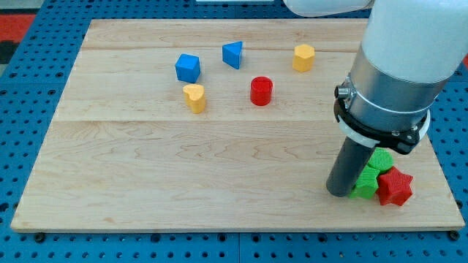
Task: Move the yellow heart below the red circle
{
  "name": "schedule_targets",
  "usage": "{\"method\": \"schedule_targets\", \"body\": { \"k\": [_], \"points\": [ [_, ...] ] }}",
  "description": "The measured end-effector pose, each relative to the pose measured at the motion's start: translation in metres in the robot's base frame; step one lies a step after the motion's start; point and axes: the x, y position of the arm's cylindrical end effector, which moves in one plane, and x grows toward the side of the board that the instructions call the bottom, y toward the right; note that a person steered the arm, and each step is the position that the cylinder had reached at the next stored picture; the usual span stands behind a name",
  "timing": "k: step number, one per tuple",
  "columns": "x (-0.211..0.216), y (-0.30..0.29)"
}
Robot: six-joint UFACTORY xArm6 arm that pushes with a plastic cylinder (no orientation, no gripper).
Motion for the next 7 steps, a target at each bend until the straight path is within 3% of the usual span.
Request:
{"method": "schedule_targets", "body": {
  "k": [2, 5, 7],
  "points": [
    [-0.012, -0.081],
    [-0.107, -0.220],
    [-0.167, -0.263]
  ]
}}
